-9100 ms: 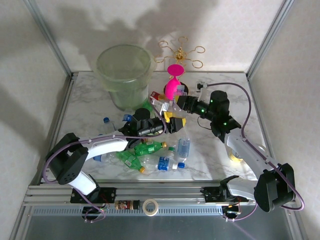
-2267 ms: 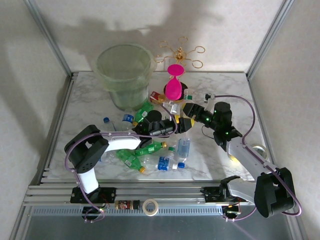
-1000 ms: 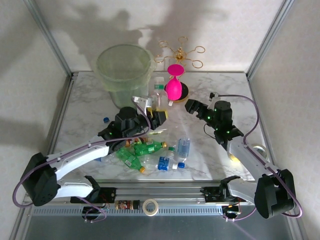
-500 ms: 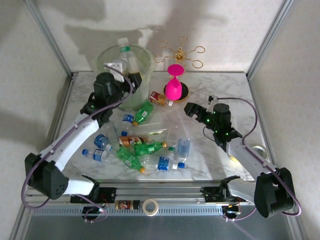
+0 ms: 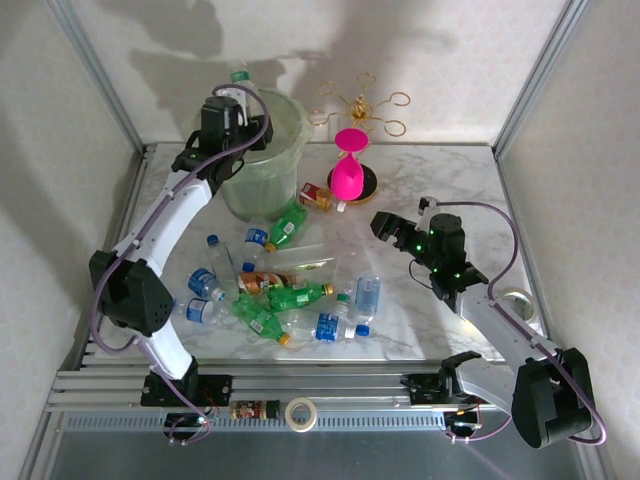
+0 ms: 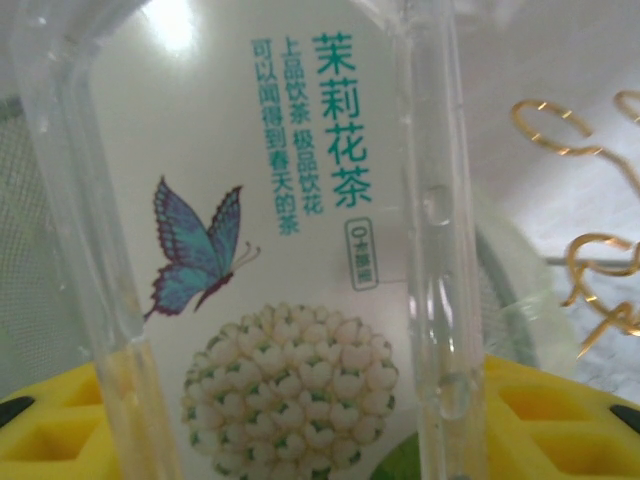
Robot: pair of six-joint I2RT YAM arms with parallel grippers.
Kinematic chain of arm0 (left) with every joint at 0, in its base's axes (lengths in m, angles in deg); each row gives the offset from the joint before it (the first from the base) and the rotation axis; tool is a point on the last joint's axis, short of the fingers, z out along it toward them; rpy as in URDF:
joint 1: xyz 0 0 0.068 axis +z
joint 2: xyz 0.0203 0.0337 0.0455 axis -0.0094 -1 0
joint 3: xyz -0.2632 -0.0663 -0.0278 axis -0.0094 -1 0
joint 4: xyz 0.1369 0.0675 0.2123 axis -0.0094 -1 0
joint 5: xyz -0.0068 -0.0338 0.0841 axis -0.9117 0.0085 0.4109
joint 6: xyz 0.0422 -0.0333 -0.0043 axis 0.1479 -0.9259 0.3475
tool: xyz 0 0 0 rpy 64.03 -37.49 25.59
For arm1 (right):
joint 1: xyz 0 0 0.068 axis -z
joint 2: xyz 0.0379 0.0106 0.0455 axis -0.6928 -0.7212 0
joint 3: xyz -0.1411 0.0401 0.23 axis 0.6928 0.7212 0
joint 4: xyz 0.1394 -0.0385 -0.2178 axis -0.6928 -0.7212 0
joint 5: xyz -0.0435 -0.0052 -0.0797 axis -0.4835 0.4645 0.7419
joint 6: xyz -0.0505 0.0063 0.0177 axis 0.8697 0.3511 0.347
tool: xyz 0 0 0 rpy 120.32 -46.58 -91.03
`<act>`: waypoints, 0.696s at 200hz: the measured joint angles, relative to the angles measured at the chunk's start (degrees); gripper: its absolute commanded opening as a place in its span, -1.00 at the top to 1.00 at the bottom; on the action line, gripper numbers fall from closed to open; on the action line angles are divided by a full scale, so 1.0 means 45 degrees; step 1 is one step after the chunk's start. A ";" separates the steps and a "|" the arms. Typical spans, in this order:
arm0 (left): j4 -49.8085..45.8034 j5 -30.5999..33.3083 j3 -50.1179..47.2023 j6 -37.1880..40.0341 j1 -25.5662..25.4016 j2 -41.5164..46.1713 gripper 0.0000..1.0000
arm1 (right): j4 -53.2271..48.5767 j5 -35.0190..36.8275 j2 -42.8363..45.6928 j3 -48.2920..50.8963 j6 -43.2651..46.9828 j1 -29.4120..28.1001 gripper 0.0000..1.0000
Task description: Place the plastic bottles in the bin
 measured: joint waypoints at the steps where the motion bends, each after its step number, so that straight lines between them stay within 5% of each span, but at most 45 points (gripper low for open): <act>1: -0.0019 0.0010 0.0000 0.0000 0.0000 -0.0015 0.97 | -0.0010 0.0000 0.0005 0.0000 0.0005 0.0000 -0.98; 70: -0.1185 0.0510 0.0243 0.0029 0.0000 -0.0724 -0.23 | -0.0097 0.0243 0.0165 0.0078 0.0262 0.0000 -0.98; 139: -0.1195 0.0549 0.0471 -0.0112 0.0000 -0.0539 -0.95 | 0.0034 0.0971 0.0345 0.0495 0.0267 -0.0155 -0.98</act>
